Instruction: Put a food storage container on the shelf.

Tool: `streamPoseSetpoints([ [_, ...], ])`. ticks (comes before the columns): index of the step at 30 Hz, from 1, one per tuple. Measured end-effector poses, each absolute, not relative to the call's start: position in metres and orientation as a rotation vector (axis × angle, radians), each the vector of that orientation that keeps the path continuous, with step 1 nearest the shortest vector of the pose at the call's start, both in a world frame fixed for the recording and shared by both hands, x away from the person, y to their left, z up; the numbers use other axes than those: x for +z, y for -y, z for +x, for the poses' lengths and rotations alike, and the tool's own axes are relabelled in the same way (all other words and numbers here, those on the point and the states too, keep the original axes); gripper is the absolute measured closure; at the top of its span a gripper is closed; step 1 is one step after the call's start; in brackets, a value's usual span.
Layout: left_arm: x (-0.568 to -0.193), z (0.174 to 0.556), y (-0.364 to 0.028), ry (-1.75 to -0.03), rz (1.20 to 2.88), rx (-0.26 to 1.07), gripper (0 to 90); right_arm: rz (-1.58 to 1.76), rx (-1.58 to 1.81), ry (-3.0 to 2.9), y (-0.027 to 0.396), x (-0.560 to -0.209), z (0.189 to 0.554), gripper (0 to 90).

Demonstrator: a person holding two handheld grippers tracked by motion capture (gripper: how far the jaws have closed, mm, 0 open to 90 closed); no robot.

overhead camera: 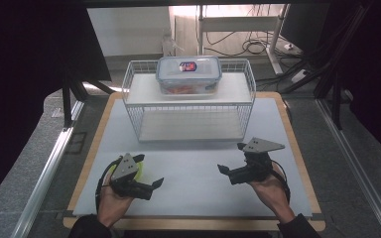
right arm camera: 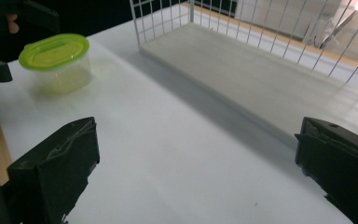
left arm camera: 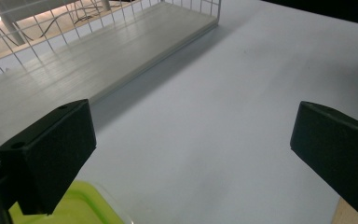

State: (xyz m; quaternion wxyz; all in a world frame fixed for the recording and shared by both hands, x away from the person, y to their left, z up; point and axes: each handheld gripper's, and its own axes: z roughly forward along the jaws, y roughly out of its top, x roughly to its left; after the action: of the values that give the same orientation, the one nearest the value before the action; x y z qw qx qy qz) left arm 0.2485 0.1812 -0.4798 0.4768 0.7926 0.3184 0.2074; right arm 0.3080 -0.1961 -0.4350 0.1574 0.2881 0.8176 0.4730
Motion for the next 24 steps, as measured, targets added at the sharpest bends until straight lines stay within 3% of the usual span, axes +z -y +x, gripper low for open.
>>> streamPoseSetpoints([
  [24,-0.504,0.229,-0.180,-0.806,1.974,0.501,1.0,0.830,1.244,-2.355,0.205,-0.472,0.267,0.5],
])
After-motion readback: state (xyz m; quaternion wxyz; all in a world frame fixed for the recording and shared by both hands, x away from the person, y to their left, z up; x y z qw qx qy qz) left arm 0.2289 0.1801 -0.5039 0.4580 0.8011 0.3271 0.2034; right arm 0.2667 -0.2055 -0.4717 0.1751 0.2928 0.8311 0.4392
